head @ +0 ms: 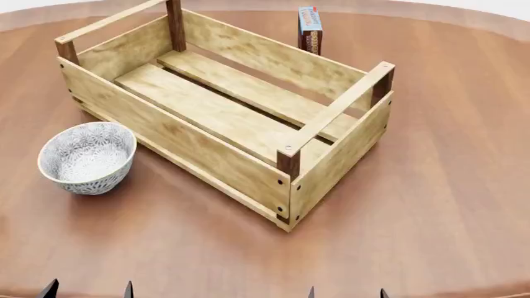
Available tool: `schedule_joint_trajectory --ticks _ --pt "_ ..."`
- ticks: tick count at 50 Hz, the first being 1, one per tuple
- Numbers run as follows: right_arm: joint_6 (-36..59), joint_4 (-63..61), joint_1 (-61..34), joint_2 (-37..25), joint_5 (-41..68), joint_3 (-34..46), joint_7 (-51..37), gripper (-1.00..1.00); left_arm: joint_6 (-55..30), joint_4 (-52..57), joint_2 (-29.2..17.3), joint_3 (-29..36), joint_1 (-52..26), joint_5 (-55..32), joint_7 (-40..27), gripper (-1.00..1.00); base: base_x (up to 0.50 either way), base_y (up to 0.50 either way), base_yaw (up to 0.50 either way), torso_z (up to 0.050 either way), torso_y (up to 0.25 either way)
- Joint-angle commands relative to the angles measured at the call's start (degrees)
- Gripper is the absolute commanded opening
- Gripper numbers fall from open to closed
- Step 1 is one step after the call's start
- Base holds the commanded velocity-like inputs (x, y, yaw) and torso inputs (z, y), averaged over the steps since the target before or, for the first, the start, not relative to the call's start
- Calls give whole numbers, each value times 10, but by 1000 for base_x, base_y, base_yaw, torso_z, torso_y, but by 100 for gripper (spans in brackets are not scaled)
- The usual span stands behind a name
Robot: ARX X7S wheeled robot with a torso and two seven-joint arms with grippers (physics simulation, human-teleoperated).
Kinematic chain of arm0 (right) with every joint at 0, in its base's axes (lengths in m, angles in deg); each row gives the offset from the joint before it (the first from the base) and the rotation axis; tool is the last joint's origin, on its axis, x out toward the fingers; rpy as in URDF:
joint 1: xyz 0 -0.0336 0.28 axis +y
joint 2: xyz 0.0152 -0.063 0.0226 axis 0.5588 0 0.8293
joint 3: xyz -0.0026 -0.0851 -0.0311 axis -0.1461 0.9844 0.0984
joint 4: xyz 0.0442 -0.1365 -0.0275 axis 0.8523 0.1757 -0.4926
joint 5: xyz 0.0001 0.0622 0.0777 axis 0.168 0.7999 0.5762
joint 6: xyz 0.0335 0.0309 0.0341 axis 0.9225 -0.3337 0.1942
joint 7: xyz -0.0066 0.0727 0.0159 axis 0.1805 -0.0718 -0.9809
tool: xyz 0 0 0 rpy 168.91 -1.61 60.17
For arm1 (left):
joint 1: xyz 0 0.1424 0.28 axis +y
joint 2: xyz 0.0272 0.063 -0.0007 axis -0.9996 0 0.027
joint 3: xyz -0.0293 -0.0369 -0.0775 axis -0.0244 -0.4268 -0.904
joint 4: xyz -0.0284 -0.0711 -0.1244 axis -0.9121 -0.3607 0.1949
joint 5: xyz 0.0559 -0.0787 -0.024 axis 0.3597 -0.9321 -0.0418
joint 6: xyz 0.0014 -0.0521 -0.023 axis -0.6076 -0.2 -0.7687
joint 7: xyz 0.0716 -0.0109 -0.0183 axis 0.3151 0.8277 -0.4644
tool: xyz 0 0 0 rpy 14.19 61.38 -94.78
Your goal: Pick up the salad dressing and put it in the tray.
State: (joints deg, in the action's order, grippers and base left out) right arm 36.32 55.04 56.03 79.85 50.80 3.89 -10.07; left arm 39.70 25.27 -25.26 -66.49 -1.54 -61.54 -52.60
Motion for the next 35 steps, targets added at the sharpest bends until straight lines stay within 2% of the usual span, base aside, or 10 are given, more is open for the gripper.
schedule_joint_trajectory --ticks 1,24,35 --pt "-2 0 1 -9 6 14 -11 100 0 -1 -9 11 0 -8 -11 100 0 0 0 0 0" --pt "-2 -5 1 -39 44 45 -36 100 -4 2 -37 43 -3 -36 -49 100 0 0 0 0 0" --pt "-10 -9 1 -47 50 53 -47 100 -8 5 -45 51 -5 -44 -61 100 0 474 0 0 0"
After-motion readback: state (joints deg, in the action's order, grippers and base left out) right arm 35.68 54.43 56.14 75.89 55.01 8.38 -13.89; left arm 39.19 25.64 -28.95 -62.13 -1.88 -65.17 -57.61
